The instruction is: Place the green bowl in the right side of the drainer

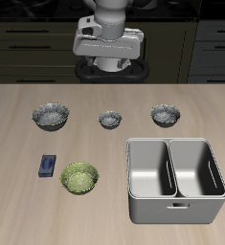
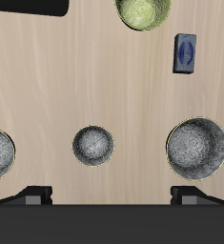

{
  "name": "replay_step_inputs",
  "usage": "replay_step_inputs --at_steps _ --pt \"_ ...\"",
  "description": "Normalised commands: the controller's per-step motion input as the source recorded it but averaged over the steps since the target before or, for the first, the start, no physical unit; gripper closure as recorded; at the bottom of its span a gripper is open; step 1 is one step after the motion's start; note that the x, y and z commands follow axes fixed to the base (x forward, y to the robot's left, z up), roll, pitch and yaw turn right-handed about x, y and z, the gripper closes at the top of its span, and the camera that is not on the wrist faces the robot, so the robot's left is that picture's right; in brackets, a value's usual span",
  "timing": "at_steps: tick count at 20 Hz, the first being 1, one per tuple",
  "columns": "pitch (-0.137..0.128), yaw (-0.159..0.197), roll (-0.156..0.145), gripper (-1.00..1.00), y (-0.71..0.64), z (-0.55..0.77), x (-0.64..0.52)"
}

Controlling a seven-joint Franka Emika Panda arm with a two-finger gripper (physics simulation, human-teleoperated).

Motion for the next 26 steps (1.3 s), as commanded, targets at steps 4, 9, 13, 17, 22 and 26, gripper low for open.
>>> replay_step_inputs --at_steps 4,9,13,17,22,26 --pt "0.020 0.032 0.066 -1.00 -0.19 0.04 0.32" --pt "0.010 -0.012 -0.004 -1.00 -0.26 0.04 0.29" --pt "0.015 0.017 0.009 -1.00 -0.34 0.00 0.35" --pt "0.009 -0.017 -0.027 -1.00 -0.33 0.03 0.27" --pt "-0.002 -0.027 -0.013 -1.00 -0.40 0.11 0.33" --pt "-0.008 0.010 0.008 -1.00 -0.34 0.04 0.31"
